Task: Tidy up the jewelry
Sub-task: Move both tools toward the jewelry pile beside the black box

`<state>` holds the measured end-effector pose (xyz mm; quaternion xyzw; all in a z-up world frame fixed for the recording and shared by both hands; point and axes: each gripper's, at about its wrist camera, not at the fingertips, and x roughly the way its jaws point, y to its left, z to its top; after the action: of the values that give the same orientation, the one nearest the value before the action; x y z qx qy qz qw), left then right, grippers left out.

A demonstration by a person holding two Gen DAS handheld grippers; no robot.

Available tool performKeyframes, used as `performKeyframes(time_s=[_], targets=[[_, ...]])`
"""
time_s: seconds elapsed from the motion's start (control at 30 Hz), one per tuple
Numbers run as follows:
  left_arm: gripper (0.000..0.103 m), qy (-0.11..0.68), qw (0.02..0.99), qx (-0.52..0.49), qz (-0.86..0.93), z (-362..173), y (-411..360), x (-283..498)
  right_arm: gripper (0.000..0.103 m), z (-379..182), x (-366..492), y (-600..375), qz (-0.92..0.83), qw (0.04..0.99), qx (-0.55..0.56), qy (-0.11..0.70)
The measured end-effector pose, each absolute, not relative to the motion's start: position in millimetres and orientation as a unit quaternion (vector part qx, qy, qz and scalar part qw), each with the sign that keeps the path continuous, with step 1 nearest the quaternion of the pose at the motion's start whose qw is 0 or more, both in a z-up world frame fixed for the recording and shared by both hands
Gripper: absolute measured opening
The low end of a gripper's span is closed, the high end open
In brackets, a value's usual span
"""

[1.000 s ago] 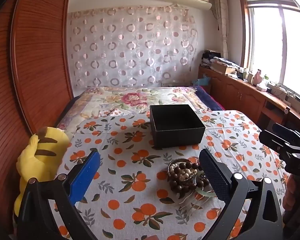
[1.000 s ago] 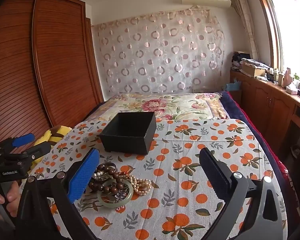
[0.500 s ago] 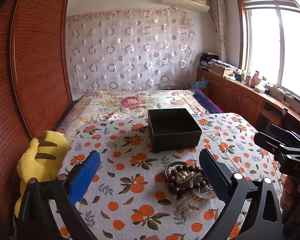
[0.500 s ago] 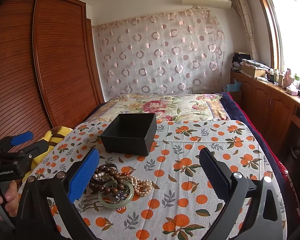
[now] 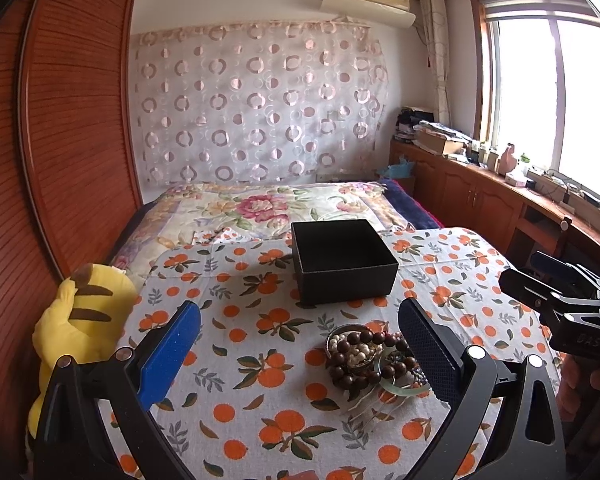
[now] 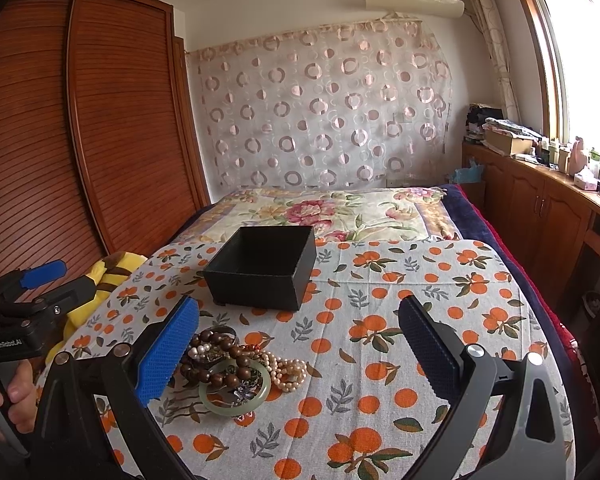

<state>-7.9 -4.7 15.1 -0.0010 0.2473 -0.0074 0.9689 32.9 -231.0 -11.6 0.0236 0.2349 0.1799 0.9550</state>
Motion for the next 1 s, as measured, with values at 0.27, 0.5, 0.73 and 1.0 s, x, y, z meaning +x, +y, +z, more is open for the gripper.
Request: performKeyframes(time_s=[0.27, 0.5, 0.73, 1.0], targets=[[0.096, 0.245, 0.969, 0.001, -0.011, 15.4, -8.8, -9.7, 0.1, -12.3, 33.5, -233.9, 0.18, 0.955, 0.024, 0.235], [0.096, 0.243, 0.97, 0.002, -0.014, 17.5, -12.1, -12.3, 0.101, -10.2, 32.0, -230.9, 0.18, 0.955, 0.025, 0.235], [0.096, 0.245, 0.969, 0.001, -0.018, 17.7, -11.7, -14.0, 0.1, -10.8, 30.0, -230.0, 0.181, 0.955, 0.025, 0.235], [0.096, 0.245, 0.969, 0.0, -0.019, 19.4, -12.1, -15.0, 0.1, -13.9, 29.3, -230.7, 0.182, 0.954, 0.026, 0.236]])
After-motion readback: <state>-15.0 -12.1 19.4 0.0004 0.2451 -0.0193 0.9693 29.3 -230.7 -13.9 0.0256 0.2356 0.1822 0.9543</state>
